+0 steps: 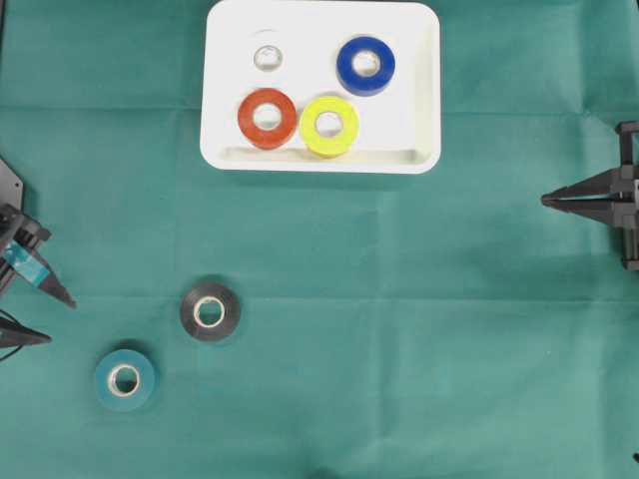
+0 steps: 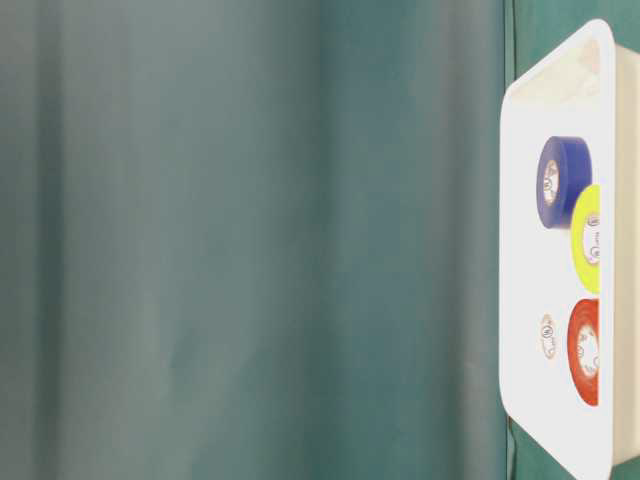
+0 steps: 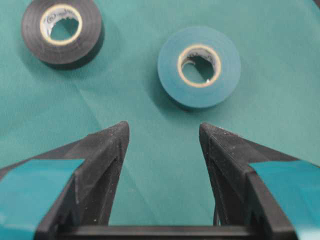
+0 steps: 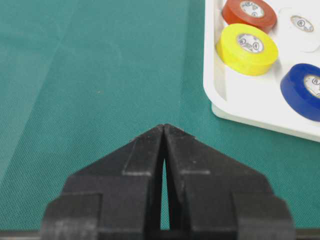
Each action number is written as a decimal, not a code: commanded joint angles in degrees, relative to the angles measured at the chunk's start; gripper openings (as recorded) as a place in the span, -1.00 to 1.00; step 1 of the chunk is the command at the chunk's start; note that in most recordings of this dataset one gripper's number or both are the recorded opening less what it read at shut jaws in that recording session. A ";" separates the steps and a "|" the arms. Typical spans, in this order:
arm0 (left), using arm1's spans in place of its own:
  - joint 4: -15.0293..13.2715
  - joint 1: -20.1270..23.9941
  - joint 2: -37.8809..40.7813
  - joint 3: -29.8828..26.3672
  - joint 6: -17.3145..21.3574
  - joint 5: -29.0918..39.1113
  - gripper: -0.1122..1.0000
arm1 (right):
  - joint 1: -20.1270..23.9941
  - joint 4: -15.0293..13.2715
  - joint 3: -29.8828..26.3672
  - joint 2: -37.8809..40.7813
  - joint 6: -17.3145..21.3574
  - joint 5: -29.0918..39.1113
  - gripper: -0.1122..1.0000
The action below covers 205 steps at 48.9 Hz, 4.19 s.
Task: Put the tape into the white case with the left arm.
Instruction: 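Lower the left gripper over the teal tape roll's hole, then close the left gripper inside the teal roll's hole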
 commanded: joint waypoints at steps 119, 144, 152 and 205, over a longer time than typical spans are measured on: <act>0.00 -2.11 44.82 -15.56 0.09 -9.76 0.19 | -0.35 -0.09 -0.44 0.44 0.09 -0.88 -0.97; 0.00 -2.11 44.74 -18.11 -0.18 -3.87 -0.40 | -0.26 -0.09 -0.35 0.44 0.00 -0.88 -0.97; -0.09 -2.20 44.30 -19.16 -0.35 -3.96 -0.40 | -0.26 -0.09 -0.35 0.44 0.00 -0.79 -0.97; -0.18 5.98 33.49 -22.06 -2.02 5.89 -0.40 | -0.35 0.00 -0.35 0.44 0.00 -0.79 -0.97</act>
